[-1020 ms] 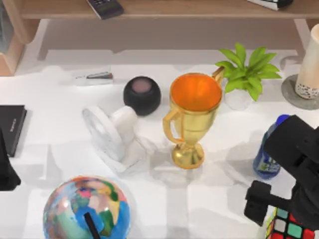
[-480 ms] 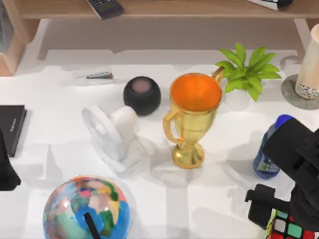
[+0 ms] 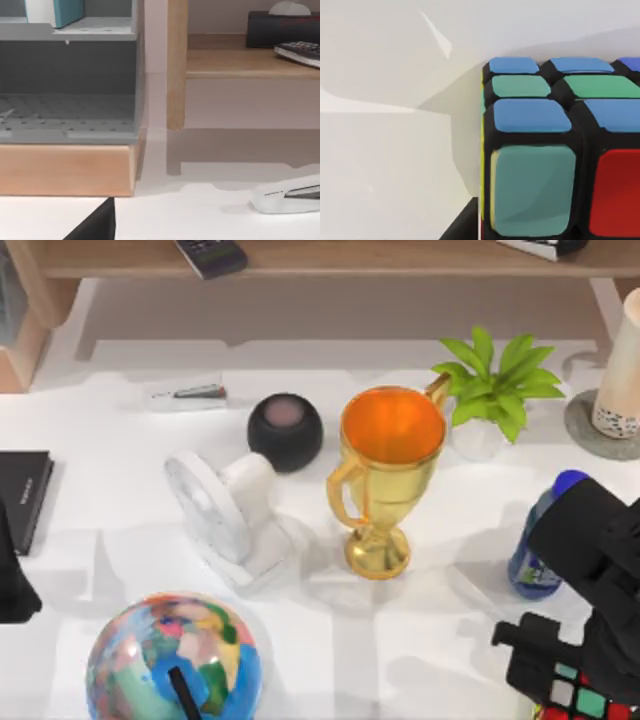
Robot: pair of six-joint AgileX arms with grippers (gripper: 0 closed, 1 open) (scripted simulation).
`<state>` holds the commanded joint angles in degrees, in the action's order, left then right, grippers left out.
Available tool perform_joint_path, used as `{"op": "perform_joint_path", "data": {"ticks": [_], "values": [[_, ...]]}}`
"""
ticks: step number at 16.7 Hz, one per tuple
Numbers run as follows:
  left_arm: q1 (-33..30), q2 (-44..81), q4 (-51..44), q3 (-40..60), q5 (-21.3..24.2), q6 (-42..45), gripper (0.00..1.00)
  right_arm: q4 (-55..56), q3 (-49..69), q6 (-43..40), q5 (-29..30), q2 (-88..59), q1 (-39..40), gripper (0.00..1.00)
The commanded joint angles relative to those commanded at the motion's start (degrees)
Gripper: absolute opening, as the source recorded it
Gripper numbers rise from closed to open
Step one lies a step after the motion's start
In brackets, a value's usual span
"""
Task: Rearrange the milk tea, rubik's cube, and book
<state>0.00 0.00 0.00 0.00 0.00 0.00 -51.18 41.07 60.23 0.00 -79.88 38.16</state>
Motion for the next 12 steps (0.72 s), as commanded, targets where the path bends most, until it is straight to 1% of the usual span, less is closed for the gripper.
{"op": "perform_joint_path", "data": {"ticks": [1, 2, 12], "values": [[0.0, 0.0, 0.0, 0.0, 0.0, 0.0, 1.0, 0.0, 0.0, 0.0, 0.0, 0.0, 0.0, 0.02], [0.0, 0.0, 0.0, 0.0, 0.0, 0.0, 1.0, 0.0, 0.0, 0.0, 0.0, 0.0, 0.0, 0.0], [0.0, 0.0, 0.0, 0.0, 0.0, 0.0, 1.0, -0.91, 0.54, 0.03, 0.03, 0.46, -0.04, 0.0]]}}
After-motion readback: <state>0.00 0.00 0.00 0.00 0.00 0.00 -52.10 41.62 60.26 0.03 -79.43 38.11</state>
